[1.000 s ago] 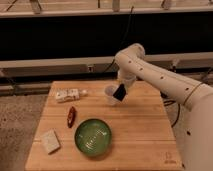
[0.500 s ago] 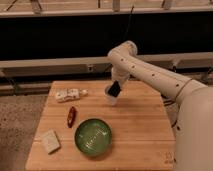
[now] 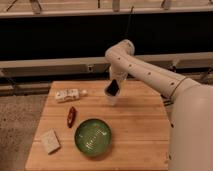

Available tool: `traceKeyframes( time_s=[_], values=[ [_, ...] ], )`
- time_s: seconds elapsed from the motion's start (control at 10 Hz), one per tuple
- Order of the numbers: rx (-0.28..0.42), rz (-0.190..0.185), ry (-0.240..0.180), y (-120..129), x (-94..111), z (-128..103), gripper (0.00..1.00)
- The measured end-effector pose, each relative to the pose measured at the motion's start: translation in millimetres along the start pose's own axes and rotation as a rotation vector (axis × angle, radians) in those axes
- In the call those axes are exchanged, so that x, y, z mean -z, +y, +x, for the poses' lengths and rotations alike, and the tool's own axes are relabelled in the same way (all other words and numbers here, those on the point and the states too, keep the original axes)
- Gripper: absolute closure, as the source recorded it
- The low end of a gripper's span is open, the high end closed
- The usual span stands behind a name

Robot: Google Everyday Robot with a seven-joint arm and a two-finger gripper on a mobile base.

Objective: Place the eraser in the ceramic cup

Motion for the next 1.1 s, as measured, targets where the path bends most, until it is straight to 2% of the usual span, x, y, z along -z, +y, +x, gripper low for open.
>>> traceKeyframes(
  time_s=[0.2, 0.4, 0.9, 1.1],
  values=[
    [0.007, 0.003, 0.000, -4.8, 0.2, -2.0, 0.97],
    [0.006, 0.003, 0.002, -4.5, 0.2, -1.2, 0.80],
    [0.014, 0.005, 0.004, -8.9, -0.6, -2.5, 0.28],
    [0.015, 0.005, 0.005, -9.0, -0.9, -2.1, 0.20]
  ],
)
